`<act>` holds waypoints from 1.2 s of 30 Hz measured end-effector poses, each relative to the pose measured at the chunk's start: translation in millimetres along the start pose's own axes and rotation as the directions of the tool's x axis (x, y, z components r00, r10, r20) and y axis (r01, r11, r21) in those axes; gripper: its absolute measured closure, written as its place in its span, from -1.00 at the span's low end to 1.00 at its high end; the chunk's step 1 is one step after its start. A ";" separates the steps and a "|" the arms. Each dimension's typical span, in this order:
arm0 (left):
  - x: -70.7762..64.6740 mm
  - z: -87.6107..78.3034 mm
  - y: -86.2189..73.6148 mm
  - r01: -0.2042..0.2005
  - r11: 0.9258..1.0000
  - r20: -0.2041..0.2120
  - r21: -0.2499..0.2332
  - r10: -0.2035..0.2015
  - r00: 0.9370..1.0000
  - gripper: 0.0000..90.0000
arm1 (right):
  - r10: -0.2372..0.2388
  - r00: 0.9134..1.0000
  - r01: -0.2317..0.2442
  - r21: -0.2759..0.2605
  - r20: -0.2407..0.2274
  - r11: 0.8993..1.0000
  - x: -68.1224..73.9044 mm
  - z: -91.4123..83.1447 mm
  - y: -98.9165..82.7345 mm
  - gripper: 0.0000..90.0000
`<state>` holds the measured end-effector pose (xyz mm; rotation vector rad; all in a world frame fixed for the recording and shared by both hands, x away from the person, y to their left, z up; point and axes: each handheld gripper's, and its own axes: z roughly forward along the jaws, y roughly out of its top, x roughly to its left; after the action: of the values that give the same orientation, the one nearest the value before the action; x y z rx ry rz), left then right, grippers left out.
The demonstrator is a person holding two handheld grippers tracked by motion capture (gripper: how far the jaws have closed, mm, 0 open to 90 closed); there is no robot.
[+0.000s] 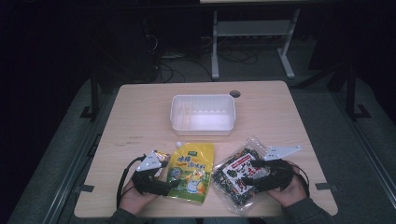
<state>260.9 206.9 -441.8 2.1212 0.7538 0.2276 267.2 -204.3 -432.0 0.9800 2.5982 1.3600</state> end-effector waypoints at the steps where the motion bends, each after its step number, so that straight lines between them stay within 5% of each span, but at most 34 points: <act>1: 0.1 0.2 0.0 0.001 1.000 0.001 0.000 -0.001 1.000 -0.67 | 0.001 1.000 -0.001 0.003 0.002 1.000 -0.2 -0.8 1.2 -0.54; 12: 1.4 -0.9 0.1 0.005 1.000 -0.001 -0.003 -0.005 1.000 -0.67 | -0.013 1.000 0.013 0.004 0.026 1.000 -1.7 -13.3 10.6 -0.52; 36: 1.3 -1.2 1.8 0.003 1.000 0.003 -0.006 -0.003 1.000 -0.66 | 0.088 0.988 -0.088 -0.007 0.131 0.996 -37.6 -55.5 9.4 -0.48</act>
<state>262.2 207.6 -439.8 2.1143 0.7540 0.2250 284.2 -261.4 -399.8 1.1550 2.4863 1.2677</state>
